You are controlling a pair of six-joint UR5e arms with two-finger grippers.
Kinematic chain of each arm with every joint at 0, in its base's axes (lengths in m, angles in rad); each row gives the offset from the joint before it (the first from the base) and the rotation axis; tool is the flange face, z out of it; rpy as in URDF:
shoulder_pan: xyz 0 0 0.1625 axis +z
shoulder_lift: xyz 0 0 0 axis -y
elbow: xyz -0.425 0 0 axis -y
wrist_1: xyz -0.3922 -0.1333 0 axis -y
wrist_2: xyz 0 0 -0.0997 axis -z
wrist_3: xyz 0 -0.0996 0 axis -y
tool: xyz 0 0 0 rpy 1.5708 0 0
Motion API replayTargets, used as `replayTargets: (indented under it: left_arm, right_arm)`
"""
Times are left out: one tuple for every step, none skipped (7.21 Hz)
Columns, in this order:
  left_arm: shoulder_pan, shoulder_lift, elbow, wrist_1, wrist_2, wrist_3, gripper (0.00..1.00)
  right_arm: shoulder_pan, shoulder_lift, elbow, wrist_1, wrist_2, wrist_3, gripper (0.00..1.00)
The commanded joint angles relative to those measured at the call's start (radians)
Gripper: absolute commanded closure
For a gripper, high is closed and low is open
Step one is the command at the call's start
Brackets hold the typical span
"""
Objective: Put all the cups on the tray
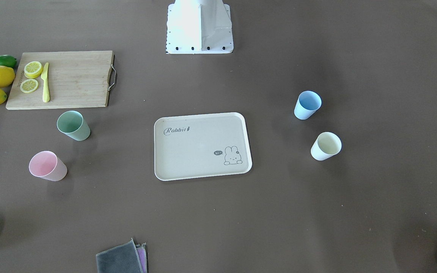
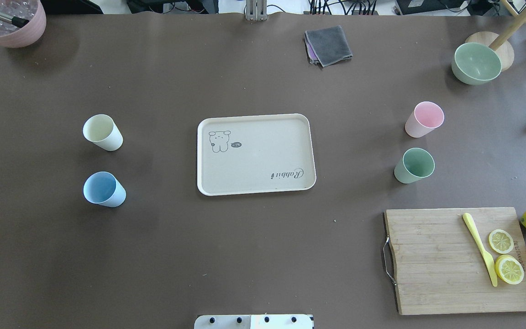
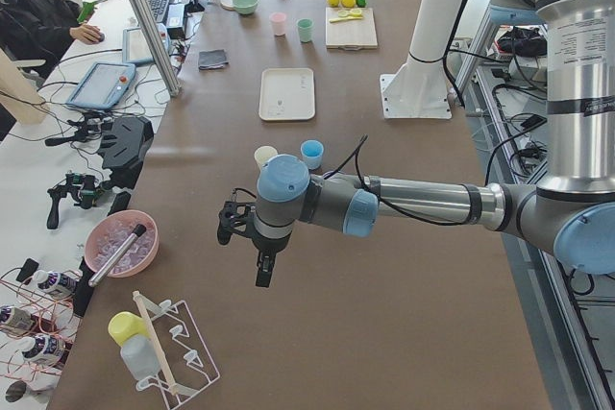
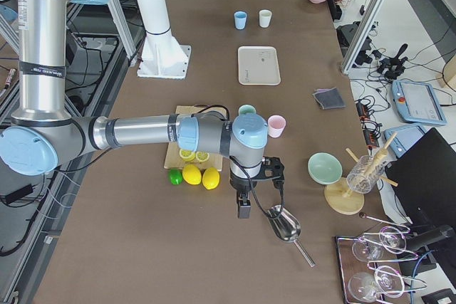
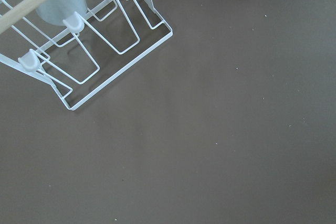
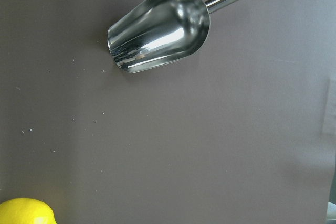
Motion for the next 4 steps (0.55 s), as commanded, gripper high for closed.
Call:
replayTargets:
  left_arm:
    - [0.000, -0.006, 0.004, 0.000, -0.001, 0.001, 0.02]
    - [0.000, -0.005, 0.004, 0.001, -0.003, 0.001, 0.02]
    - [0.000, -0.005, 0.002, 0.001, -0.001, 0.001, 0.02]
    - [0.000, -0.005, 0.007, 0.001, -0.001, 0.001, 0.02]
  right_arm:
    - [-0.001, 0.001, 0.001, -0.001, 0.004, 0.006, 0.00]
    - [-0.001, 0.001, 0.001, -0.001, 0.010, 0.006, 0.00]
    - [-0.002, 0.002, 0.003, 0.001, 0.012, 0.006, 0.00]
    - [-0.007, 0.016, 0.001, -0.001, 0.012, 0.006, 0.00]
